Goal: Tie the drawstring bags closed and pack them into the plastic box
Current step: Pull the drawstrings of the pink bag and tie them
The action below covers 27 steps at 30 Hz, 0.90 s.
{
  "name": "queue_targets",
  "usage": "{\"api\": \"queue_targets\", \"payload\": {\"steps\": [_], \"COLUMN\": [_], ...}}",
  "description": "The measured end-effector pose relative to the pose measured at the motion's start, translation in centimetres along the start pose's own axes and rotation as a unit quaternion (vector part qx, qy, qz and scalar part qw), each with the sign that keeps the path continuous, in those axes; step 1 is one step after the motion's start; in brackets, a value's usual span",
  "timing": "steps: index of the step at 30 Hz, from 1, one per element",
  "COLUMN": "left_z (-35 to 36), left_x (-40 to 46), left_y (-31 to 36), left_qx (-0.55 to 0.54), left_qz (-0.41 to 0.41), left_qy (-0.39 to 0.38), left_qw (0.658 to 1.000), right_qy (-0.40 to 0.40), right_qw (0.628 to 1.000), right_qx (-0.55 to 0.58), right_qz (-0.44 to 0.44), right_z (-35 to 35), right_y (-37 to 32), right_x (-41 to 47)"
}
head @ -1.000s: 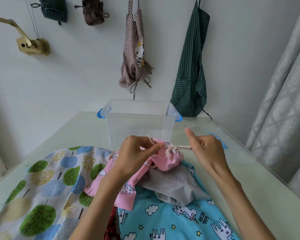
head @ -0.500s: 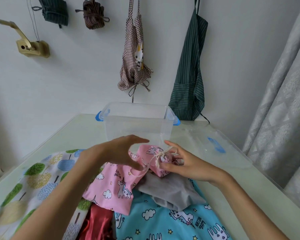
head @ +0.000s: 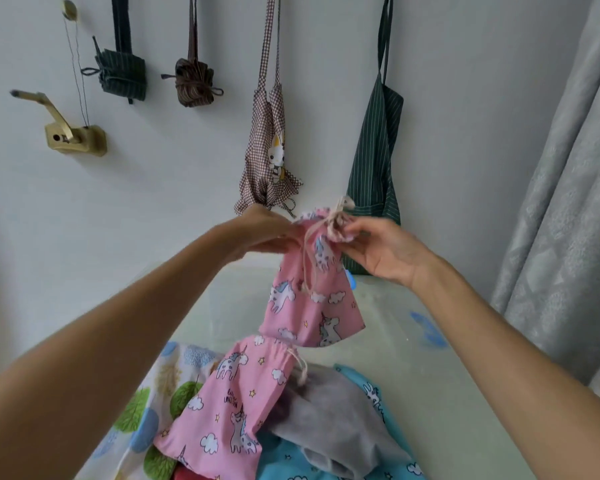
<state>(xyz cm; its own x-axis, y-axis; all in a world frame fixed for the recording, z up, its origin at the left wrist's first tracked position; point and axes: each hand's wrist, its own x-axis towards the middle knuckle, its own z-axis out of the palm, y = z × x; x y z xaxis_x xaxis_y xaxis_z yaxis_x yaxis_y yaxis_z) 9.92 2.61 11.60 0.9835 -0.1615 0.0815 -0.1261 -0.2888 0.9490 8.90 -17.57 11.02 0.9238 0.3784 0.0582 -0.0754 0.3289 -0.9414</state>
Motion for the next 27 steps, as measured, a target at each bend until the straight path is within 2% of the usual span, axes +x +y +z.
{"api": "queue_targets", "payload": {"steps": [3, 5, 9, 13, 16, 18, 21, 23, 25, 27], "left_z": [-0.7, -1.1, -1.2, -0.4, 0.8, 1.7, 2.7, 3.4, 3.9, 4.4], "left_x": [1.5, 2.3, 3.7, 5.6, 7.1, 7.7, 8.2, 8.1, 7.9, 7.8], "left_y": [3.1, 4.8, 6.7, 4.2, -0.5, -3.8, -7.6, -8.6, -8.3, -7.8], "left_qx": [-0.05, -0.059, -0.052, -0.004, 0.051, 0.103, 0.202, 0.317, 0.384, 0.423], "left_qz": [0.006, 0.032, 0.116, 0.111, 0.063, 0.03, -0.016, -0.037, -0.019, 0.014], "left_qy": [0.048, 0.078, 0.121, 0.119, 0.121, 0.13, 0.075, 0.011, 0.018, 0.047], "left_qw": [0.998, 0.995, 0.984, 0.987, 0.989, 0.986, 0.976, 0.948, 0.923, 0.905], "right_qy": [0.013, 0.038, 0.066, 0.157, 0.239, 0.251, 0.206, 0.125, 0.075, 0.08], "right_qw": [0.997, 0.994, 0.981, 0.951, 0.896, 0.859, 0.802, 0.741, 0.67, 0.625], "right_qx": [0.049, 0.038, -0.028, -0.165, -0.31, -0.389, -0.531, -0.655, -0.738, -0.776], "right_qz": [-0.056, -0.095, -0.181, -0.211, -0.21, -0.218, -0.182, -0.078, 0.045, 0.039], "right_z": [1.2, 1.9, 3.2, 2.3, 0.5, -1.0, -2.7, -3.2, -2.5, -2.0], "right_y": [-2.7, -4.1, -5.2, -2.5, 1.8, 4.7, 7.9, 9.2, 9.3, 8.9], "right_x": [1.9, 3.3, 5.6, 7.4, 8.0, 8.3, 8.1, 8.4, 8.5, 8.7]}}
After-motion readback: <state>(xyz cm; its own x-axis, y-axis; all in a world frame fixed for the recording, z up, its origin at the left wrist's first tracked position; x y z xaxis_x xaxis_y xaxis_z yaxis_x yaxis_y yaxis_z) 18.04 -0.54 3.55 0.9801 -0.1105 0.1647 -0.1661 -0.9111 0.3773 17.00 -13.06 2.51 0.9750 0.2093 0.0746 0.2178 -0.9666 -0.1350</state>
